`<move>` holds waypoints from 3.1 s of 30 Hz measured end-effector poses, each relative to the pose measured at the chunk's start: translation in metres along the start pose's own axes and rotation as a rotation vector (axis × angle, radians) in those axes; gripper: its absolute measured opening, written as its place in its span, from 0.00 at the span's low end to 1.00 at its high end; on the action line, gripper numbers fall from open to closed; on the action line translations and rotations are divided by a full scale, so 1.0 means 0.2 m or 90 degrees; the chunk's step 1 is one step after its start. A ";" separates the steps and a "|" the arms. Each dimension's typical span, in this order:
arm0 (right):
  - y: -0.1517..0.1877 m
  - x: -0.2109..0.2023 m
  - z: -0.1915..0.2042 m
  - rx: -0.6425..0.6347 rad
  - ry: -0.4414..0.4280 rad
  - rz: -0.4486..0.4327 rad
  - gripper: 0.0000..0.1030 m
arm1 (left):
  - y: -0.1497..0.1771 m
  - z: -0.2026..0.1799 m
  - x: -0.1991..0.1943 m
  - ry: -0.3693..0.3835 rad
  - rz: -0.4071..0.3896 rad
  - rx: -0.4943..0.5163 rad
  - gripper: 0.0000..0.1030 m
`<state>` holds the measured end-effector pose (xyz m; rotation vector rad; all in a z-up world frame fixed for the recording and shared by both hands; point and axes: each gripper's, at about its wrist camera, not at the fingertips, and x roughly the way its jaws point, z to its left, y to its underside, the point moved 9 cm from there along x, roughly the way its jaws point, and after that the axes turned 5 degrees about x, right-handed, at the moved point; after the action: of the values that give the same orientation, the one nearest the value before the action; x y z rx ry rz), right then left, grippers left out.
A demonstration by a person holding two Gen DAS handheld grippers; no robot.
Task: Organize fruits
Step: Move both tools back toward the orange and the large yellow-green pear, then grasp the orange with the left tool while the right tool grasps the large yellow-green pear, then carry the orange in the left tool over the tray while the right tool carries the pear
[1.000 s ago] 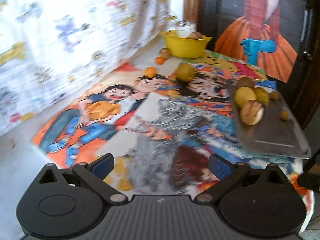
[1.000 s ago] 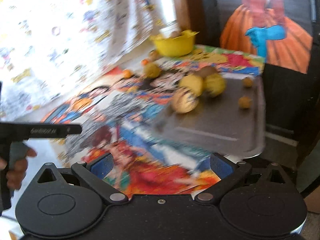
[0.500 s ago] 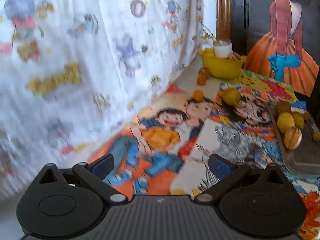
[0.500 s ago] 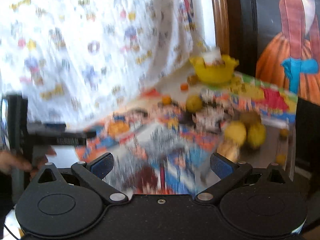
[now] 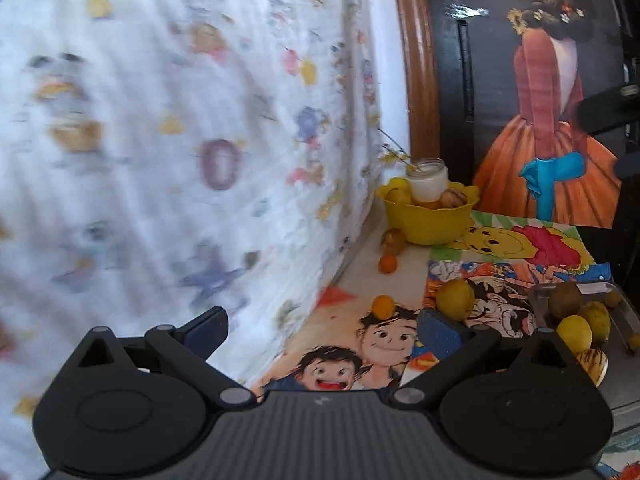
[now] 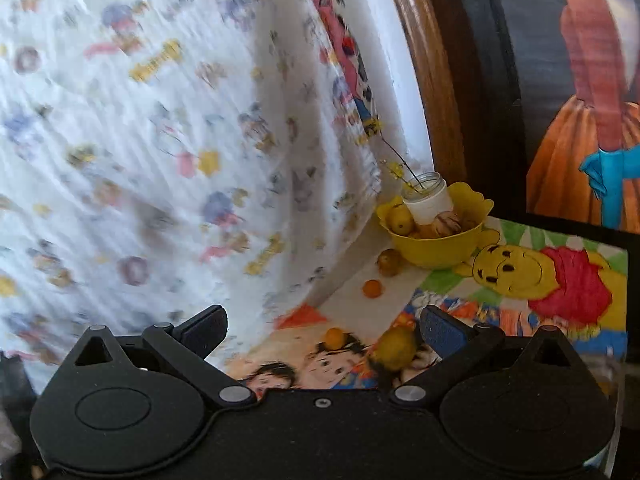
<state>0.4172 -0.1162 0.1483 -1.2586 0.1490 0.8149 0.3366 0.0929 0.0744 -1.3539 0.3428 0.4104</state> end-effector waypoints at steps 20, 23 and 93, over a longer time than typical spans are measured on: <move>0.41 0.84 -0.45 -0.222 0.044 0.166 0.98 | 0.15 -0.21 0.84 0.067 0.074 0.042 1.00; 0.47 0.93 -0.43 -0.267 0.040 0.180 0.95 | 0.15 -0.23 0.93 0.077 0.082 0.033 0.99; 0.36 0.50 -0.47 -0.167 -0.012 0.117 0.58 | 0.01 -0.44 0.67 0.142 0.050 -0.029 0.34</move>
<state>0.4750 -0.1477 0.0070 -1.4988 0.1480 1.0297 0.4537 0.0188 -0.0071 -1.4370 0.5749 0.3342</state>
